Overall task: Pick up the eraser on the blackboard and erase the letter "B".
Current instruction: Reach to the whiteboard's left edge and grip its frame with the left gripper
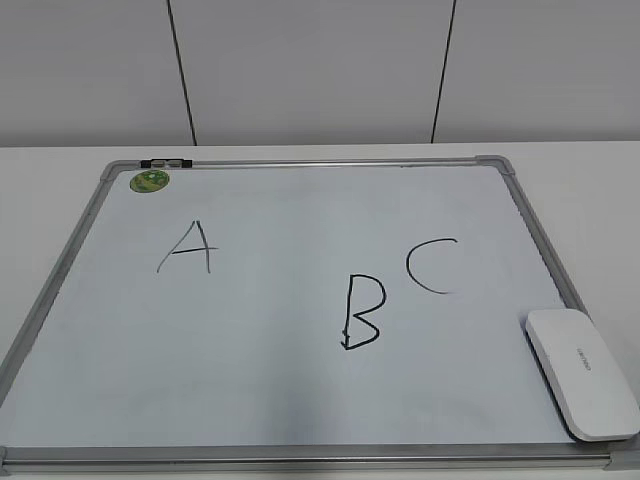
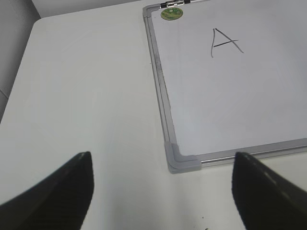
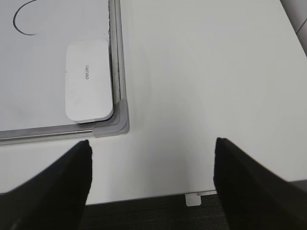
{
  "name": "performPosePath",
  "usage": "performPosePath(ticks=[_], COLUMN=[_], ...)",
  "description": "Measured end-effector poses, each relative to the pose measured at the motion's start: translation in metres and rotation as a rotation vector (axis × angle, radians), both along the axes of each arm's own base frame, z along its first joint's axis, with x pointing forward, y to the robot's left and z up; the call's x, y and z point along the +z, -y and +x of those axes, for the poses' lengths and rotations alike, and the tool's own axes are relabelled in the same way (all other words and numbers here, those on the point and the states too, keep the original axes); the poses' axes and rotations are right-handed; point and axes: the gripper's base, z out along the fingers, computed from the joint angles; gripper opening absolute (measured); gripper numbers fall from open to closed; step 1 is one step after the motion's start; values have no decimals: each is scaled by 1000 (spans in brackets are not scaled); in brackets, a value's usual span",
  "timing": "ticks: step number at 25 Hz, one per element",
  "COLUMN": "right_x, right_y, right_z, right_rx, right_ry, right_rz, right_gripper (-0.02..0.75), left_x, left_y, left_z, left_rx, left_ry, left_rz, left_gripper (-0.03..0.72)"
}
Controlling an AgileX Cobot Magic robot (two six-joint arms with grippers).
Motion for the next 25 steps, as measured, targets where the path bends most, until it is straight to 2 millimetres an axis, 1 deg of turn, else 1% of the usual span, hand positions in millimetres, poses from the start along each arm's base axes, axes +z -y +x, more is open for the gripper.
performPosePath(ticks=[12,20,23,25], right_x=[0,0,0,0], right_y=[0,0,0,0], right_z=[0,0,0,0], right_rx=[0,0,0,0], right_ry=[0,0,0,0], right_rz=[0,0,0,0], right_gripper=[587,587,587,587], left_x=[0,0,7,15], left_y=[0,0,0,1], left_z=[0,1,4,12], left_rx=[0,0,-2,-2], left_ry=[0,-3,6,-15], left_rz=[0,0,-5,-5], left_gripper=[686,657,654,652])
